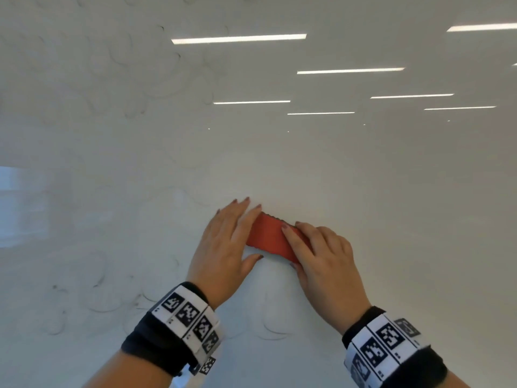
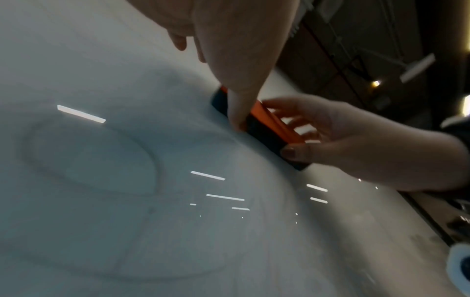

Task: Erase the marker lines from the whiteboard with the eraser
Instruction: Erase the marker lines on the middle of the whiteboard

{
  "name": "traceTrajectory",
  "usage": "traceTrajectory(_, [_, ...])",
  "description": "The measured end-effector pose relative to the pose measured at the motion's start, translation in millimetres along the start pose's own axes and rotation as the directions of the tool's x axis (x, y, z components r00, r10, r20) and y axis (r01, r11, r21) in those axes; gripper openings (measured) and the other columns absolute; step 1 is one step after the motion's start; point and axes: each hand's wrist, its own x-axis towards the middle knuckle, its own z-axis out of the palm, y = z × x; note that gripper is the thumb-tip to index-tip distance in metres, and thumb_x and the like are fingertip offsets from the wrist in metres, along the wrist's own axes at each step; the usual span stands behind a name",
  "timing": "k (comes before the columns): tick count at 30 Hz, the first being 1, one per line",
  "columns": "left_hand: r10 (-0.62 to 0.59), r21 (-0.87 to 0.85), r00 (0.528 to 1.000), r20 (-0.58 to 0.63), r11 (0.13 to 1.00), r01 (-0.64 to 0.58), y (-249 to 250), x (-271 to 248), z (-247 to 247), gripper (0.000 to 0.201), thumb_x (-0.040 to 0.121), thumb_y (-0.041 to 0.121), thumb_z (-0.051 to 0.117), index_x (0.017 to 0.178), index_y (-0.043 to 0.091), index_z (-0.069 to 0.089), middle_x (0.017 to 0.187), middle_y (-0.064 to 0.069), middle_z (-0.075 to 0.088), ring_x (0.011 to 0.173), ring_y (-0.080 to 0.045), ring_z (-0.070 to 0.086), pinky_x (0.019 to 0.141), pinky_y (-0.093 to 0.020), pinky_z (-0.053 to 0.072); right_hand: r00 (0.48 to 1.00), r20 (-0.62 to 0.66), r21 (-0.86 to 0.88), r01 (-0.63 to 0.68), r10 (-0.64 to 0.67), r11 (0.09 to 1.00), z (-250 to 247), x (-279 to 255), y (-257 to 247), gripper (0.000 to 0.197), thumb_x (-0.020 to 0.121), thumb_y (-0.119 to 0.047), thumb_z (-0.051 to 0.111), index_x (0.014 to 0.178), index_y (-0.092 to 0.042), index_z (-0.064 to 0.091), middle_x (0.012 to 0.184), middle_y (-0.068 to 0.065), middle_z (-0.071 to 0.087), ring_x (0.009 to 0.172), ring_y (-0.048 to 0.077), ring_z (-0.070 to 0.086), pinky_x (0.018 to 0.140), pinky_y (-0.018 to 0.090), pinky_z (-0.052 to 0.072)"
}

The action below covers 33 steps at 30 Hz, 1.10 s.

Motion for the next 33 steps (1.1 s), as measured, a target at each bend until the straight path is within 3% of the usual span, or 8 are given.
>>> traceTrajectory(5, [-0.204,0.173,0.976,0.069,0.966,0.19,-57.8,-23.3,-24.0,0.106,0.068,0.075,0.057,0.151,0.027,0.011,0.157,-0.003,0.011,0.145,-0.025,0.004,0.115,-0.048,0.009,0.98,-0.067,0.026,-0.188,0.19,0.982,-7.3,11.5,7.6,0.063,0.08,-0.021,0.072,0.138,-0.025,0.046,0.127,0.013,0.049,0.108,0.034,0.046,0.085,0.048,0.04])
traceTrajectory(8, [-0.229,0.264,0.964,0.135,0.946,0.188,-76.9,-31.1,-29.0,0.105,0.066,0.084,0.036,0.151,0.03,0.007,0.159,-0.001,0.0,0.145,-0.025,-0.003,0.114,-0.049,0.011,0.955,-0.096,-0.031,-0.285,0.281,0.958,-11.3,25.5,13.0,0.061,0.083,-0.02,0.068,0.14,-0.026,0.044,0.126,0.017,0.047,0.105,0.035,0.042,0.083,0.05,0.041])
traceTrajectory(16, [-0.177,0.25,0.978,0.108,0.957,0.146,-80.4,-33.6,-24.6,0.104,0.069,0.082,0.043,0.151,0.026,0.014,0.158,-0.005,0.008,0.144,-0.029,0.003,0.111,-0.049,0.012,0.957,-0.059,-0.049,-0.288,0.285,0.956,4.9,20.5,-30.8,0.061,0.086,-0.022,0.066,0.141,-0.031,0.042,0.125,0.017,0.049,0.1,0.034,0.045,0.082,0.048,0.042])
traceTrajectory(23, [-0.153,0.251,0.98,0.128,0.961,0.118,-79.3,-33.7,-21.5,0.103,0.074,0.073,0.048,0.151,0.019,0.008,0.158,-0.011,0.0,0.144,-0.034,-0.001,0.112,-0.052,0.014,0.971,0.013,0.002,-0.239,0.239,0.971,28.3,-45.4,-66.9,0.072,0.074,-0.012,0.076,0.136,-0.033,0.046,0.121,0.016,0.053,0.098,0.033,0.048,0.081,0.046,0.042])
traceTrajectory(29, [-0.14,0.228,0.98,0.144,0.968,0.105,-79.8,-33.9,-18.7,0.102,0.077,0.07,0.049,0.151,0.015,0.005,0.158,-0.012,-0.006,0.144,-0.033,-0.007,0.115,-0.049,0.011,0.972,0.135,0.029,-0.199,0.193,0.98,34.6,-94.5,-68.6,0.083,0.064,-0.008,0.083,0.133,-0.036,0.045,0.117,0.012,0.055,0.097,0.029,0.048,0.08,0.042,0.042])
traceTrajectory(33, [-0.15,0.242,0.977,0.148,0.964,0.112,-79.4,-33.0,-18.3,0.103,0.077,0.071,0.046,0.151,0.015,0.002,0.158,-0.011,-0.009,0.144,-0.031,-0.009,0.115,-0.045,0.008,0.943,0.05,0.038,-0.331,0.329,0.943,19.7,-85.1,-46.8,0.074,0.07,-0.012,0.08,0.132,-0.034,0.046,0.119,0.015,0.053,0.099,0.032,0.047,0.081,0.047,0.044])
